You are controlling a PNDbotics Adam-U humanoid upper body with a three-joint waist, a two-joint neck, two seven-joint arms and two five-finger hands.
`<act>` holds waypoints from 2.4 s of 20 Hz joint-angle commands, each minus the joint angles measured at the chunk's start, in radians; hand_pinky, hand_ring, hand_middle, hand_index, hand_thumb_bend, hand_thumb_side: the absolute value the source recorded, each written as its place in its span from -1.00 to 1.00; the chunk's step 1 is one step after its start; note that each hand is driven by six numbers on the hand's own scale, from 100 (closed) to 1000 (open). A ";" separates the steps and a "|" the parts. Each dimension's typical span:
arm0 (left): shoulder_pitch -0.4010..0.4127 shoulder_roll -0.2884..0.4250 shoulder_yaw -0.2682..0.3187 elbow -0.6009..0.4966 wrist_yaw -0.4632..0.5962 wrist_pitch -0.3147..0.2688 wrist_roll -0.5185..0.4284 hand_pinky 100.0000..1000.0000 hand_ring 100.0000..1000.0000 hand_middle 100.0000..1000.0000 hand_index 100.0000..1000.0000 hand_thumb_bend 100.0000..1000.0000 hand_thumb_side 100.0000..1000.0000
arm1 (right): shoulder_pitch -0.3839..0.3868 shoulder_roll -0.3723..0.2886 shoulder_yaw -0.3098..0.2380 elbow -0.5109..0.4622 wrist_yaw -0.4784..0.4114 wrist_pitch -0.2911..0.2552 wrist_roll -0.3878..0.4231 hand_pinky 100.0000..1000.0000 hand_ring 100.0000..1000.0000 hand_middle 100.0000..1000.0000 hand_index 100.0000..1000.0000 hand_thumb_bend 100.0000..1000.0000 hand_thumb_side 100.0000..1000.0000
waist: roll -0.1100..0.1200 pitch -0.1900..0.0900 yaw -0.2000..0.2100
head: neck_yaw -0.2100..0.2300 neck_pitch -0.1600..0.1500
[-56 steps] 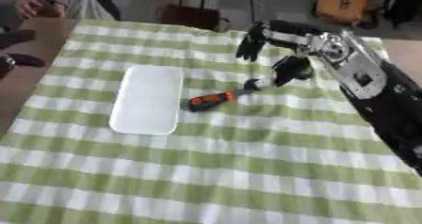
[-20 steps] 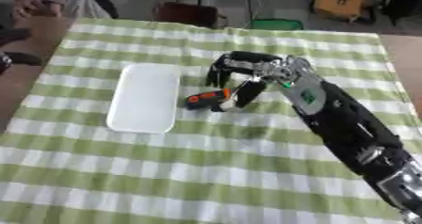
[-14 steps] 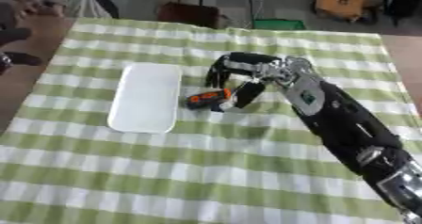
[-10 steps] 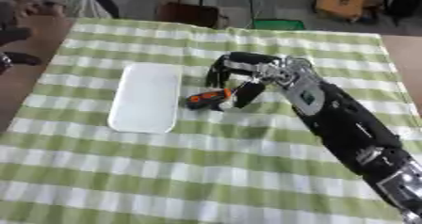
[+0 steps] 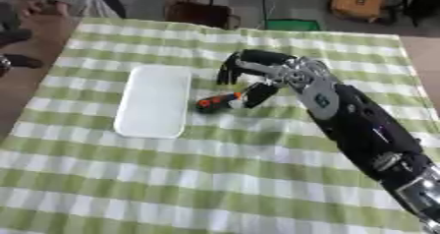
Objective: Pick up objects on the table and place them in the box.
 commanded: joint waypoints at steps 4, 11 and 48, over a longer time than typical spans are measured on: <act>-0.015 0.003 0.004 -0.024 0.006 0.000 -0.002 0.17 0.54 0.68 0.64 0.12 0.50 | -0.013 -0.021 -0.005 0.031 0.063 -0.025 -0.006 0.43 0.21 0.12 0.38 -0.47 -0.55 | 0.006 -0.010 0.002 | -0.003 0.000; -0.014 0.003 0.005 -0.024 0.006 0.000 -0.001 0.17 0.54 0.68 0.64 0.13 0.50 | -0.009 -0.019 -0.011 0.068 0.092 -0.044 0.011 0.46 0.25 0.14 0.41 -0.47 -0.56 | 0.007 -0.007 0.003 | -0.002 0.002; -0.020 -0.001 0.004 -0.029 0.010 0.001 -0.002 0.17 0.54 0.68 0.64 0.13 0.50 | 0.003 -0.007 0.014 0.093 0.332 -0.140 -0.028 0.54 0.38 0.18 0.41 -0.59 -0.59 | 0.013 0.005 0.014 | -0.008 0.005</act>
